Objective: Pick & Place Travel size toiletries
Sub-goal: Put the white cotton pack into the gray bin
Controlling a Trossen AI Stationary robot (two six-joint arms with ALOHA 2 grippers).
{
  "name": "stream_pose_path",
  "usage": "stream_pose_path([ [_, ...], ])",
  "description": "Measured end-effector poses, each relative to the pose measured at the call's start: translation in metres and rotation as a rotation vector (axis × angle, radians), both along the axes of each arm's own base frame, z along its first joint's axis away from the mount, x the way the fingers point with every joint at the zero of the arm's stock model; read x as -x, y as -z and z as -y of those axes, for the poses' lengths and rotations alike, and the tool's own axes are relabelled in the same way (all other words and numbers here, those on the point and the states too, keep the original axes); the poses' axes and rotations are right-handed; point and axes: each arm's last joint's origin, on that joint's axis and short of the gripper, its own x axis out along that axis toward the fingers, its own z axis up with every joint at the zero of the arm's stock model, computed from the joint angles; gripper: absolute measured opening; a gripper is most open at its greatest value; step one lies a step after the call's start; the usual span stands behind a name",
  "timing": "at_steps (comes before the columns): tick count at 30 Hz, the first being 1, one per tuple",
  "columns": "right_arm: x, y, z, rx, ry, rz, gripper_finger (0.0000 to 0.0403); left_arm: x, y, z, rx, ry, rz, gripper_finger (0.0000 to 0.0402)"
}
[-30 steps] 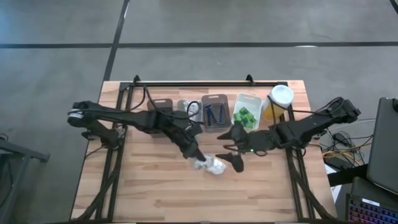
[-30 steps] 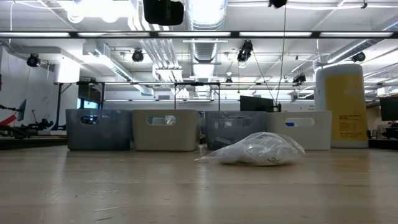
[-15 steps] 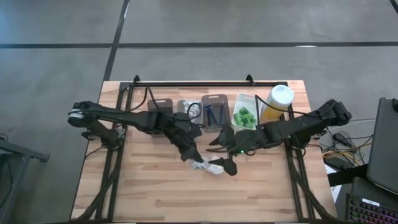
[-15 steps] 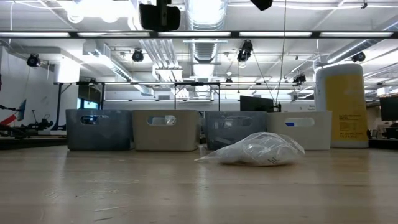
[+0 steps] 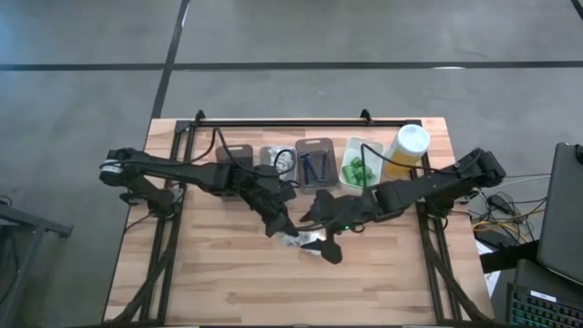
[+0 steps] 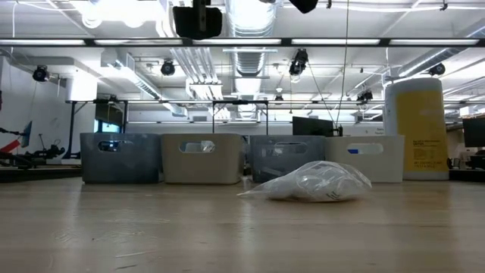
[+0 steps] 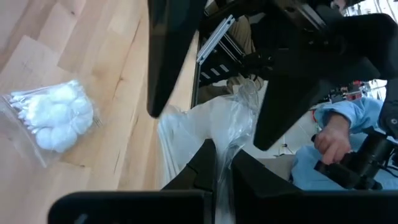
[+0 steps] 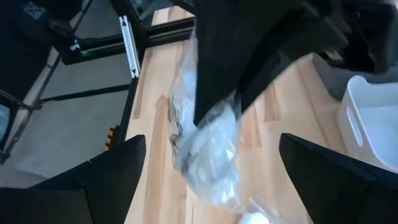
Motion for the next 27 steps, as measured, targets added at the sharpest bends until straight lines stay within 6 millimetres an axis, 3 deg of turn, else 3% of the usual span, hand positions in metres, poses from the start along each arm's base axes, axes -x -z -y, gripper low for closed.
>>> stream_pose_path([
  [5, -0.003, -0.005, -0.001, 0.003, -0.024, 0.008, 0.0354, 0.001, 0.001, 0.003, -0.011, 0.016, -0.006, 0.0019],
  [11, -0.005, -0.001, 0.001, 0.008, -0.020, -0.017, 0.0302, 0.003, 0.002, 0.008, -0.034, 0.045, 0.001, 0.0019],
  [22, -0.013, 0.010, 0.001, 0.008, -0.012, -0.047, 0.0159, 0.003, 0.002, 0.009, -0.052, 0.019, 0.000, 0.0022],
  [27, -0.012, 0.011, 0.001, 0.012, -0.012, -0.059, 0.0068, 0.002, 0.002, 0.010, -0.037, -0.028, -0.020, 0.0064],
])
